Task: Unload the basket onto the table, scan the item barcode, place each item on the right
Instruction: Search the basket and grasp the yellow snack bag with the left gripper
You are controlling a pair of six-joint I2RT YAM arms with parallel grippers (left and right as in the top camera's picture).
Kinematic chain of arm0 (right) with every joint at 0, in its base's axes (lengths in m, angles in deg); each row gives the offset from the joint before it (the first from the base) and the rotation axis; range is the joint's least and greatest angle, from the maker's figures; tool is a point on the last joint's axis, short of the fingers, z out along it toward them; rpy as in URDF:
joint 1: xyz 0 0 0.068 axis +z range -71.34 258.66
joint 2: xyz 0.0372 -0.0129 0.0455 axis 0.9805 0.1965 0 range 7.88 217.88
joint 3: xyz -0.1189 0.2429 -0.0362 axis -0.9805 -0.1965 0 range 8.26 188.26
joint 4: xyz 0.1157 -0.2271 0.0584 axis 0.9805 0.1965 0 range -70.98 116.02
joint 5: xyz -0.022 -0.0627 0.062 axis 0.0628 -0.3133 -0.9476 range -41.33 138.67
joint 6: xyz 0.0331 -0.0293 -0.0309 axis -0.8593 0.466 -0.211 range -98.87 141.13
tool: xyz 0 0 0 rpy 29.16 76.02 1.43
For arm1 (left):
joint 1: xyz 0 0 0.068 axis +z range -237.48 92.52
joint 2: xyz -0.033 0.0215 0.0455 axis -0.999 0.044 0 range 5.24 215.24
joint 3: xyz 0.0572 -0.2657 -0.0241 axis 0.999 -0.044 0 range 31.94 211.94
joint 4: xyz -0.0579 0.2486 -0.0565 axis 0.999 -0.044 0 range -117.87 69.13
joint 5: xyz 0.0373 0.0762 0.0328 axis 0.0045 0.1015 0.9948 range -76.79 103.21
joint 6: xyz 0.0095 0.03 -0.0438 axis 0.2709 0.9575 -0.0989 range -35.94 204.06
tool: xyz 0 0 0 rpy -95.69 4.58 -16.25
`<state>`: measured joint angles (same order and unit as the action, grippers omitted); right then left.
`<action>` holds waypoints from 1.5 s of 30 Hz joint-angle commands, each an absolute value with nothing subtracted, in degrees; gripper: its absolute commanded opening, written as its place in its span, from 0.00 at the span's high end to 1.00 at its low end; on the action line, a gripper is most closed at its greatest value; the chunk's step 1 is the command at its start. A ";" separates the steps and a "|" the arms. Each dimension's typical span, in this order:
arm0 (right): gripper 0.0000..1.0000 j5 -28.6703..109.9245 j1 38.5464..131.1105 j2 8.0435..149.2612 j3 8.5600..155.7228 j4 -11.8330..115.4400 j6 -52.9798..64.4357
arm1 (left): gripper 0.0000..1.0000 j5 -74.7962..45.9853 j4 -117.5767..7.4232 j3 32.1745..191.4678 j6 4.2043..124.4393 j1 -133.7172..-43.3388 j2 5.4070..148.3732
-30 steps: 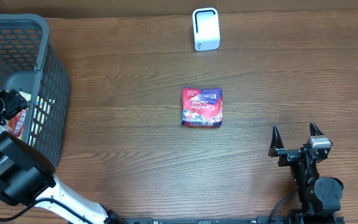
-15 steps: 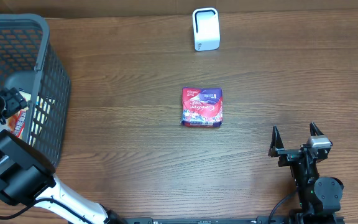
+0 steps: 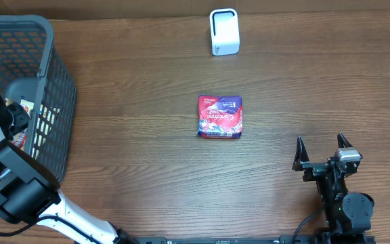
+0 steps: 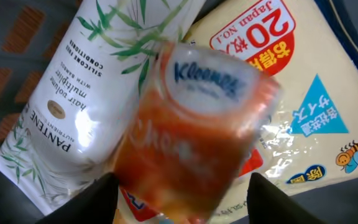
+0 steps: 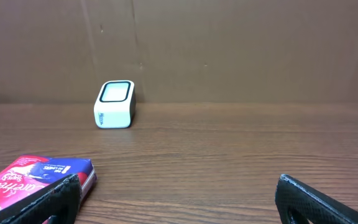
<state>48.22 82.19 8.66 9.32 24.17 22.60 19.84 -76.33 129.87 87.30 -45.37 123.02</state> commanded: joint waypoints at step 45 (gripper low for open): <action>0.00 48.62 82.68 8.04 8.71 23.79 22.69 | 0.43 3.98 -83.28 148.56 80.94 -45.66 109.36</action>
